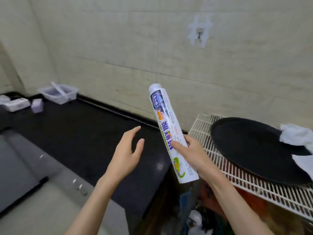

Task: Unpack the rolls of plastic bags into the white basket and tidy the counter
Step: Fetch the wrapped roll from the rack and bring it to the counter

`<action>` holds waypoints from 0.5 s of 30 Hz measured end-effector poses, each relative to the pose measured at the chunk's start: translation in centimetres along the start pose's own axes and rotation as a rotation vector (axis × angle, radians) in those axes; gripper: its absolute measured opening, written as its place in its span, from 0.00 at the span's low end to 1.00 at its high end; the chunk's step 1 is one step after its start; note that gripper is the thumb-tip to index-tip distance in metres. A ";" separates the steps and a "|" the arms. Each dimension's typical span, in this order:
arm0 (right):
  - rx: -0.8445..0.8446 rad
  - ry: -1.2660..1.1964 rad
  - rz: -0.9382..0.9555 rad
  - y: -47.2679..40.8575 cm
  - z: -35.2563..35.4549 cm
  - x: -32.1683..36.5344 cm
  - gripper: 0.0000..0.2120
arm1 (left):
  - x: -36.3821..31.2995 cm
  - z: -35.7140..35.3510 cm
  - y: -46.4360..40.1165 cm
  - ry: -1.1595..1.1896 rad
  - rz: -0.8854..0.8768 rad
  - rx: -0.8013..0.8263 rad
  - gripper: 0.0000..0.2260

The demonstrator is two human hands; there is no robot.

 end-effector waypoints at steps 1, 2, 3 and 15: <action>0.056 0.023 0.024 -0.1 -2.5 0.2 0.14 | 1.0 1.7 0.5 0.047 0.071 -0.028 0.20; 0.115 0.043 0.056 -0.1 -5.1 0.5 0.15 | 2.0 3.4 1.0 0.103 0.143 -0.052 0.20; 0.177 0.062 0.092 -0.1 -7.7 0.8 0.15 | 3.0 5.1 1.3 0.168 0.211 -0.074 0.21; 0.674 0.165 0.222 -4.0 -39.2 6.4 0.22 | 19.4 30.8 3.5 0.665 0.585 -0.423 0.26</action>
Point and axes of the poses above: each hand's wrist, its own y-axis away from the middle knuckle, its own z-axis out of the back of the hand, x = y × z, the point moved 4 cm from there along -y, towards the middle knuckle, and after that the axes turned 5 degrees about y, right-handed, at the moved point
